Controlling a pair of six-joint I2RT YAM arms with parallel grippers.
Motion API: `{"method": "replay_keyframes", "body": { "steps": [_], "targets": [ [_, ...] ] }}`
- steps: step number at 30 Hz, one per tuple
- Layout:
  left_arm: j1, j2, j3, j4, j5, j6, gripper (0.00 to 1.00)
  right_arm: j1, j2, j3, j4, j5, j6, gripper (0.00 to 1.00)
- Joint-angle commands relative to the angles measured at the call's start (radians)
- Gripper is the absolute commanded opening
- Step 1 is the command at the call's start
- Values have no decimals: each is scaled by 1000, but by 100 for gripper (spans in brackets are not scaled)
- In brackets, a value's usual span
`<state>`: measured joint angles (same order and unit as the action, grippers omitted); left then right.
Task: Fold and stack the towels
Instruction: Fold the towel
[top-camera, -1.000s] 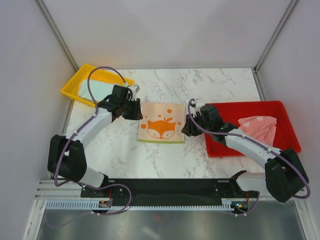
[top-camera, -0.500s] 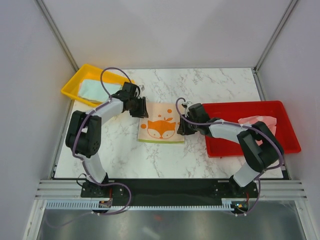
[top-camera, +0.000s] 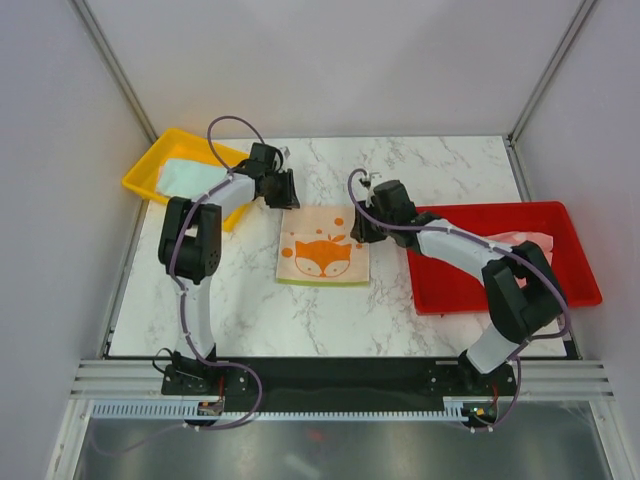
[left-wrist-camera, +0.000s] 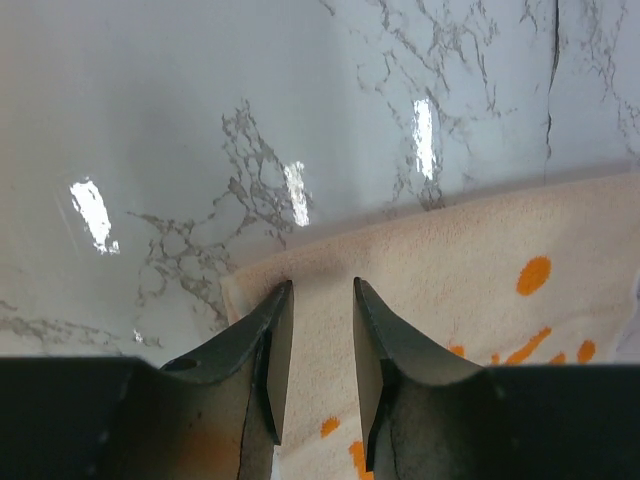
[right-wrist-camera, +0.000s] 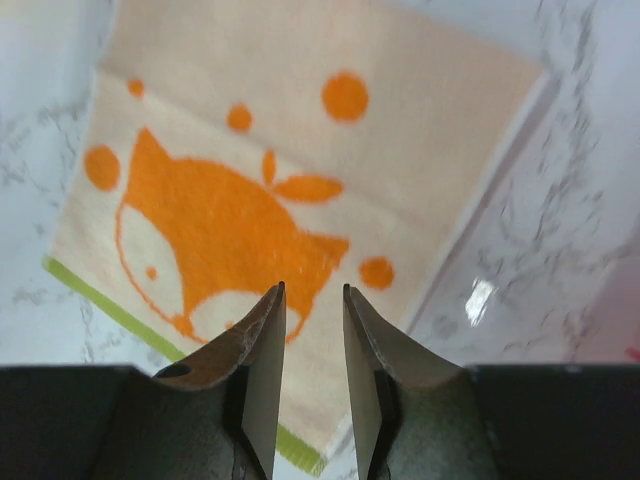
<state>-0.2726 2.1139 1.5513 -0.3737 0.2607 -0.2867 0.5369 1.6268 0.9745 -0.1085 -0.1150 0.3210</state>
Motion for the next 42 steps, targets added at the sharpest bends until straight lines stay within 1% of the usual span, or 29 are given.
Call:
{"method": "replay_keyframes", "body": {
  "steps": [1,2,5,8,13,17,22,27,28,29,32,35,36,38,40,41,42],
  "targets": [
    [13,47,84,-14,14,32,37,-52,79,157,-26,38,-79,37],
    [15,58,90,-14,20,34,37,-63,132,218,-37,20,-88,37],
    [18,75,98,-13,44,52,37,-90,224,321,-53,6,-122,37],
    [18,83,98,-10,38,55,37,-124,317,401,-53,-26,-122,36],
    [16,107,115,-8,28,60,37,-160,442,469,-53,-23,-129,35],
    [18,130,124,-10,23,69,37,-167,493,509,-49,-18,-140,35],
    [18,141,118,-10,5,72,38,-166,522,523,-48,11,-171,35],
    [18,127,113,-10,15,69,39,-172,539,540,-59,15,-212,35],
    [18,121,113,-14,21,67,39,-173,536,540,-59,2,-220,35],
    [18,113,109,-22,26,61,39,-176,532,538,-59,-52,-232,38],
    [16,77,80,-40,17,32,39,-201,519,558,-85,-133,-263,41],
    [18,44,52,-44,12,29,39,-212,518,595,-138,-158,-298,44],
    [19,26,50,-47,12,32,39,-222,515,601,-157,-211,-310,45],
    [18,0,62,-47,20,64,41,-229,496,619,-174,-258,-365,50],
    [23,-37,82,-50,70,99,43,-244,485,647,-207,-323,-390,53],
    [26,-48,107,-53,95,142,45,-252,485,658,-221,-348,-414,57],
    [27,-57,124,-60,124,165,46,-268,495,668,-247,-368,-425,59]
  ]
}}
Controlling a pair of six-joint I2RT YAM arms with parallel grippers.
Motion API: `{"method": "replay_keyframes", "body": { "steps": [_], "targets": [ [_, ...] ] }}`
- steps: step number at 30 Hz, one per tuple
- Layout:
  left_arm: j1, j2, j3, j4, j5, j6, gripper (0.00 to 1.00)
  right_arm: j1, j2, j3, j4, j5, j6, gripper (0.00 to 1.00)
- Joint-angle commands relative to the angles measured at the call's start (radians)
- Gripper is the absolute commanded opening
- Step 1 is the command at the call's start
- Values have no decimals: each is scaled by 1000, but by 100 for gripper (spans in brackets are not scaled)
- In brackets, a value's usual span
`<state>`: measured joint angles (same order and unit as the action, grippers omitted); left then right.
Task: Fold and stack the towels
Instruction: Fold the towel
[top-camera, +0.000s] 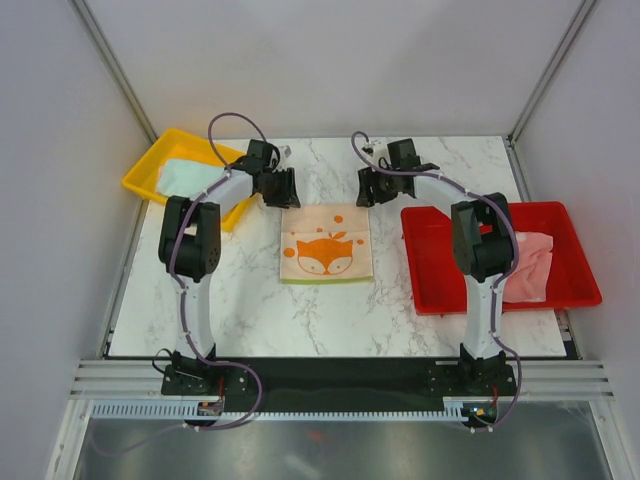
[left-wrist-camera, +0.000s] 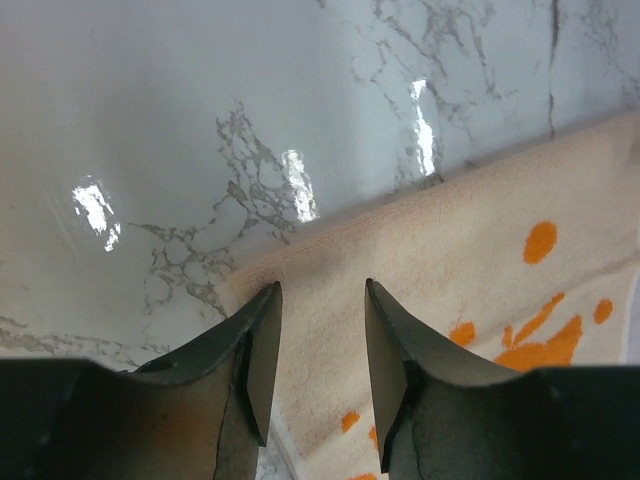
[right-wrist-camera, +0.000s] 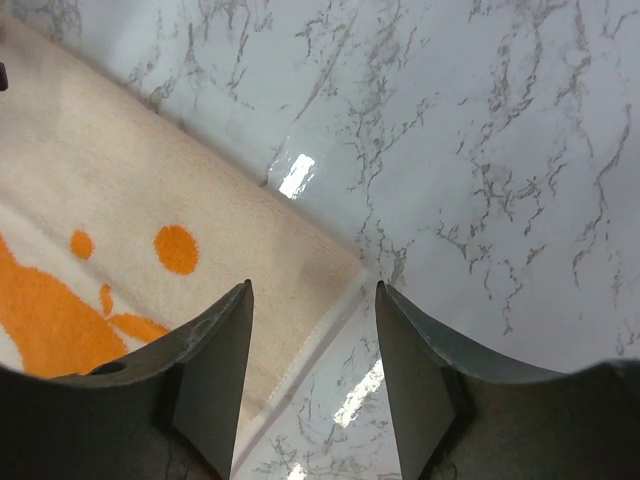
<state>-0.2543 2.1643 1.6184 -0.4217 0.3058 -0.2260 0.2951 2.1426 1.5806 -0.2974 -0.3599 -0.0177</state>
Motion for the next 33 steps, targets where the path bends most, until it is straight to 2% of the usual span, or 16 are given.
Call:
{"method": "replay_keyframes", "body": {
  "steps": [1,4,9,16,33],
  "targets": [
    [10,-121,70,-29,85,129,48,-33,-12,90,-77,-155,-102,61],
    [21,-120,136,-87,118,220,52,-57,40,159,-160,-220,-160,61],
    [52,-15,261,-207,240,359,53,-68,166,300,-317,-297,-240,60],
    [66,65,304,-285,315,488,51,-76,280,468,-427,-366,-297,55],
    [66,160,334,-358,270,544,47,-102,299,476,-536,-372,-367,47]
  ]
}}
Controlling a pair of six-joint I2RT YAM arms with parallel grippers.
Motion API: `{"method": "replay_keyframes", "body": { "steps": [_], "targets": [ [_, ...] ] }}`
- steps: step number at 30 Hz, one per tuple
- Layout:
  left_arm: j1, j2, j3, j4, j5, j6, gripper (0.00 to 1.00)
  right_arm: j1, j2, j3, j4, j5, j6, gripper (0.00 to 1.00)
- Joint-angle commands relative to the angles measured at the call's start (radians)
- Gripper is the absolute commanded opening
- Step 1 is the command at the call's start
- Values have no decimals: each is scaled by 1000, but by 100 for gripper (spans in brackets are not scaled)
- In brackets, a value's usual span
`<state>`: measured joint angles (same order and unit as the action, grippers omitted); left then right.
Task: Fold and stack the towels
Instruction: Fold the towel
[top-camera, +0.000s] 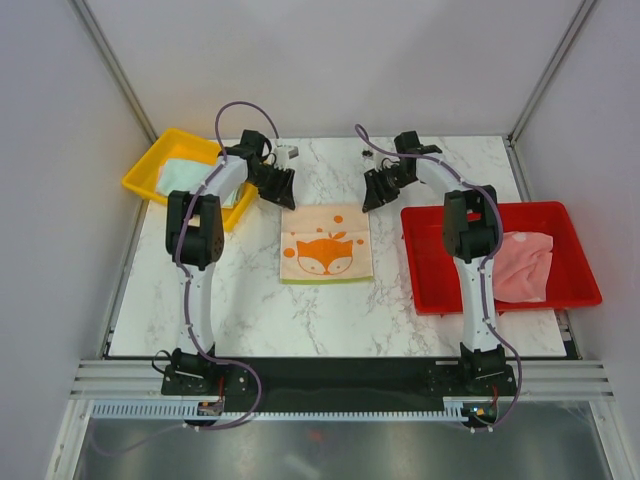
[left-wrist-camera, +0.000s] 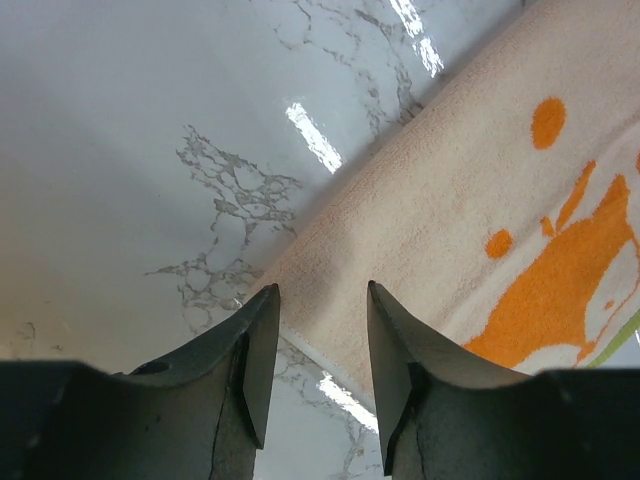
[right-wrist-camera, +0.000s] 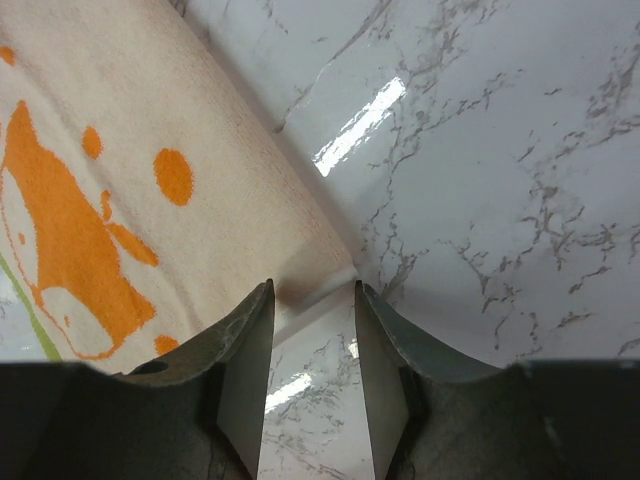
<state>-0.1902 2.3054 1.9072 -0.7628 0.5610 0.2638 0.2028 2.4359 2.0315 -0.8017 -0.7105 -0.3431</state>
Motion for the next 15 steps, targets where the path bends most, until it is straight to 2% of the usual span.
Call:
{"method": "replay_keyframes", "body": {
  "steps": [1,7,10,15],
  "targets": [
    [1,25,56,-17,8,49,47,-11,6,33,-30,-21,-40,45],
    [1,37,90,-13,-42,41,48,-11,31,75,-25,-21,-27,40],
    [3,26,79,0,-71,40,49,-9,48,96,-24,-38,-23,47],
    [5,17,62,5,-105,51,50,-9,75,115,-24,-66,-19,48]
  ]
}}
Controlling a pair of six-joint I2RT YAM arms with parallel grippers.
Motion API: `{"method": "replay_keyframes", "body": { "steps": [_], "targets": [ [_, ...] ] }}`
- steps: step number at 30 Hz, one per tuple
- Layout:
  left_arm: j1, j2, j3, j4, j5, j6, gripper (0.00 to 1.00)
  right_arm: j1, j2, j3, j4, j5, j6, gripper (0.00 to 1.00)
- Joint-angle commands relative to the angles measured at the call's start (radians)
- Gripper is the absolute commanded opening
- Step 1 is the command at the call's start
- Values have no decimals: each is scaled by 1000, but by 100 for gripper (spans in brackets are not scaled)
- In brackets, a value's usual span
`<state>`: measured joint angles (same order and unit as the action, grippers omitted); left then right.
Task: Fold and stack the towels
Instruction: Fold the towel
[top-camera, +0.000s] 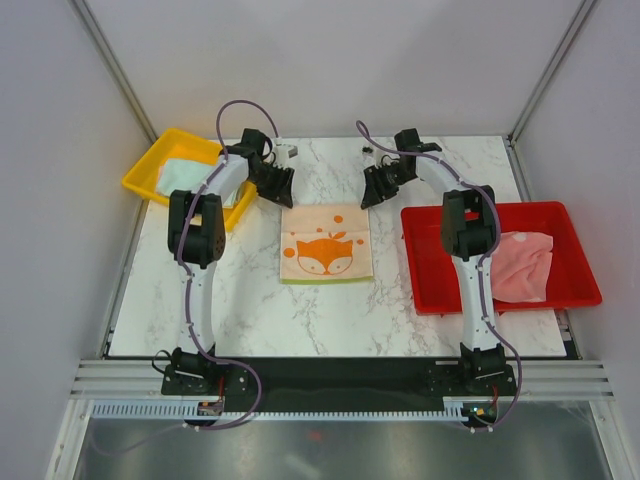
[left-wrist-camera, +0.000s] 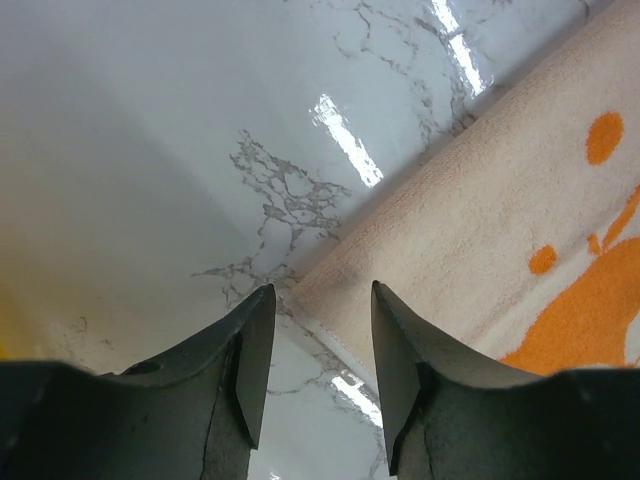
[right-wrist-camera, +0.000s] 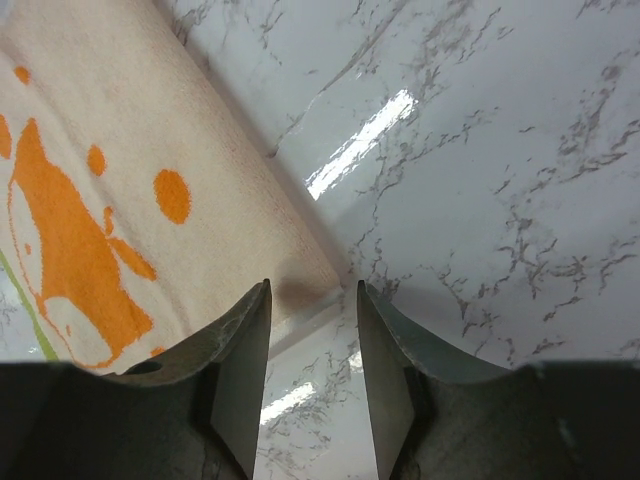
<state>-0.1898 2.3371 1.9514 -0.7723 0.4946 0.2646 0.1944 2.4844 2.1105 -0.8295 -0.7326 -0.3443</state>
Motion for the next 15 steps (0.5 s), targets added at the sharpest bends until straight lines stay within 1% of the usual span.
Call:
{"method": "replay_keyframes", "body": {
  "steps": [1,3,9,15],
  "targets": [
    [3,-12,20,15,-44,50,51,-1,28,34,4,-48,-19,48],
    [3,-7,20,13,-30,58,52,-1,33,31,4,-54,-21,47],
    [4,-10,-17,5,27,82,52,-1,34,32,6,-60,-24,38],
    [6,-2,-20,-8,-5,91,52,-1,42,58,9,-62,-12,36]
  ]
}}
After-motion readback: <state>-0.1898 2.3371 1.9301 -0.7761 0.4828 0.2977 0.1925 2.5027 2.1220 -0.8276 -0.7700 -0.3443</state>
